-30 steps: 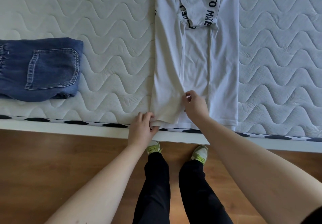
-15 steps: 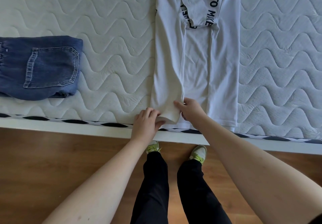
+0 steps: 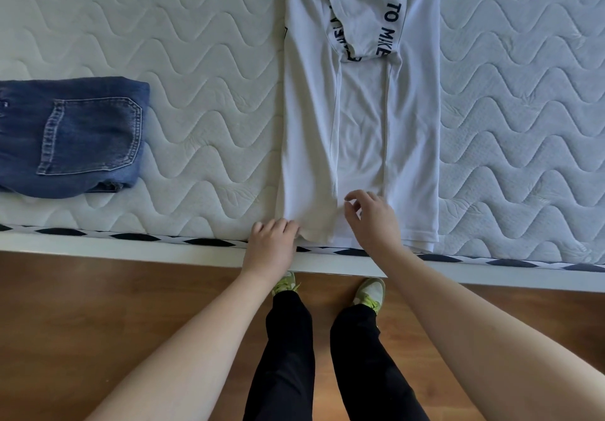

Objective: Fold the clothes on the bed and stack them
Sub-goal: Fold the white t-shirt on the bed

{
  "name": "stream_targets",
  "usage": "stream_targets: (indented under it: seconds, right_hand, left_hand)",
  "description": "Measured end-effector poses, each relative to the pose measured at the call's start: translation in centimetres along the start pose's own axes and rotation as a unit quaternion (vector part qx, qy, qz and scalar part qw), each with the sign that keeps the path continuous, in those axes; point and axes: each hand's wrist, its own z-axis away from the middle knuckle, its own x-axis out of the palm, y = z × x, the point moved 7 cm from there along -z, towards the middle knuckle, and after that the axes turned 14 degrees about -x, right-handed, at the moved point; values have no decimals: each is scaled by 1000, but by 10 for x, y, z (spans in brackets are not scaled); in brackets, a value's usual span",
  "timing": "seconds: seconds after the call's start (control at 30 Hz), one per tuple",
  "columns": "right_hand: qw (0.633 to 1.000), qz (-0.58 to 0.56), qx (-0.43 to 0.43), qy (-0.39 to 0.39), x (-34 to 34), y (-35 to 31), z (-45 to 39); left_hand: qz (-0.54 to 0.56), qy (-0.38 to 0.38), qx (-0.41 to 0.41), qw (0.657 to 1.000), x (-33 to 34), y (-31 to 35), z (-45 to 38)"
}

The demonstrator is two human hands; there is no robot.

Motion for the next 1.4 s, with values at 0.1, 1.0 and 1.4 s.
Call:
stream_targets:
  seconds: [0.1,1.0,1.4]
  right_hand:
    - [996,80,-30,38,-14,18,21]
    - [948,241,-209,-14,-12,59,79]
    - [924,288,-245,-56,-20,54,67]
  left_hand:
    - [-17,9,-12,1000,-4,4,-4]
    - [-81,4,121,989,23,28,-1]
    - [-86,-58,135,985,26,26,-8]
